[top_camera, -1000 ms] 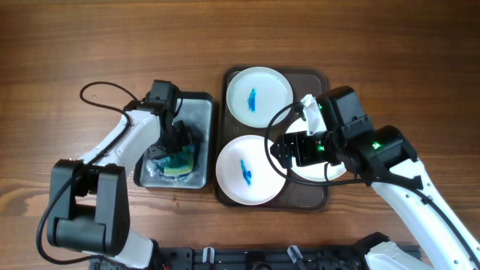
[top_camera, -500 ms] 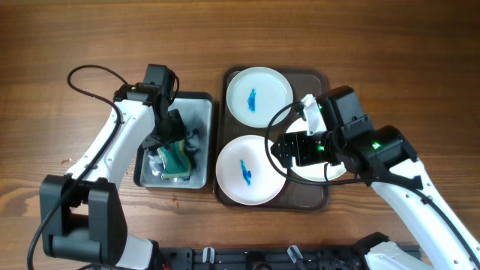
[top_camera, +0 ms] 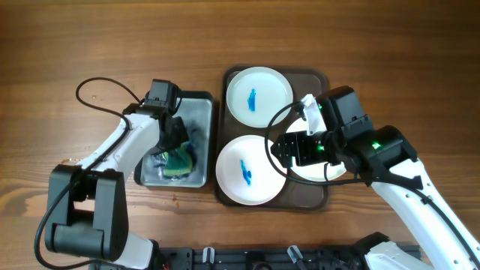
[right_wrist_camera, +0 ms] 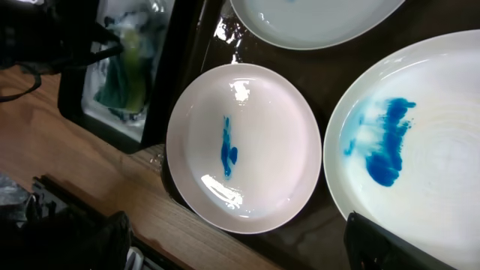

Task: Clean dirty plates on tray and stack at the side

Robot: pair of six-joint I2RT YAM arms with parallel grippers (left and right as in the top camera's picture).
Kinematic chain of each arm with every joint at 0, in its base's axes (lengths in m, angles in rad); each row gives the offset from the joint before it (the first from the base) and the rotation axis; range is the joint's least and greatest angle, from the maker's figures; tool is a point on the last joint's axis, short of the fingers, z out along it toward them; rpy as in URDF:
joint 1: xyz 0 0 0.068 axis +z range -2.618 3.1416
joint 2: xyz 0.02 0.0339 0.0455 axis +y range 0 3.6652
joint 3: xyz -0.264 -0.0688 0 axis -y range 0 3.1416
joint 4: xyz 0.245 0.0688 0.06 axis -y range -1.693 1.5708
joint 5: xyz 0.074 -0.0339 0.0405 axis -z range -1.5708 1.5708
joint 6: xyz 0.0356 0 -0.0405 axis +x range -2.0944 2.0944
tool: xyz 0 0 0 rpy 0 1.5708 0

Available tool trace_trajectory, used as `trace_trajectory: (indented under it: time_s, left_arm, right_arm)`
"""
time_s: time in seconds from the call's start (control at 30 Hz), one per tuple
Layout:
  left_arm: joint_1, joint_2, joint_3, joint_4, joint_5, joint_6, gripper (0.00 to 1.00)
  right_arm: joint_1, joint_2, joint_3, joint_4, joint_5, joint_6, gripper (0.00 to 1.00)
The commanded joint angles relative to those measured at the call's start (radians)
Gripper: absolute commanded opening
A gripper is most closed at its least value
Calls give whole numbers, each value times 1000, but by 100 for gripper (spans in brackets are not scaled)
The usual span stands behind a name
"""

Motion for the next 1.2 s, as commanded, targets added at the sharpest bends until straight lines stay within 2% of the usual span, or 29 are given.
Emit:
trace_trajectory:
  time_s: [0.0, 0.07, 0.1, 0.13, 0.2, 0.3, 0.43, 0.63, 0.67, 0.73, 0.8, 0.9, 1.0, 1.1, 1.17]
  left_arm:
    - [-1, -7, 109, -53, -2, 10, 9]
    - [-1, -11, 163, -112, -2, 28, 38]
    - [-1, -11, 188, -146, -1, 28, 48]
    - [-1, -11, 212, -185, 5, 27, 56]
    - [-1, -11, 241, -263, 43, 27, 59]
    - [-2, -7, 237, -369, 132, 23, 54]
    - [-11, -7, 182, -406, 158, 3, 47]
    - [-37, -5, -2, -223, 164, -29, 45]
    - [-39, -5, -31, -175, 164, -29, 42]
    - [-39, -5, -66, -110, 143, -29, 28]
    - [-39, -5, -79, -78, 85, -29, 4]
    - [-39, -7, -66, -85, 7, -29, 4]
    - [-39, -7, -8, -168, -2, -28, 4]
    - [-39, -9, 80, -278, -2, -28, 4]
    - [-39, -14, 138, -341, -2, -27, 19]
  right_arm:
    - [4, 1, -2, 2, -5, 8, 90]
    - [4, 1, -2, 2, -5, 8, 89]
    - [4, 1, -2, 2, -5, 8, 89]
    - [4, 1, -2, 2, -5, 8, 89]
    - [4, 1, -2, 1, -5, 8, 89]
    - [4, 1, -2, -5, -5, 8, 89]
    - [4, 1, -3, -5, -5, 8, 90]
    - [4, 1, -3, -5, -5, 8, 90]
    - [4, 1, -3, -5, -5, 8, 90]
    - [4, 1, -3, -5, -5, 8, 90]
    - [4, 1, -3, -5, -5, 8, 90]
    - [4, 1, -3, -5, -5, 9, 90]
    - [4, 1, -3, -9, -5, 29, 88]
    - [4, 3, -5, -24, -5, 27, 79]
    - [4, 7, -19, -26, -5, 26, 74]
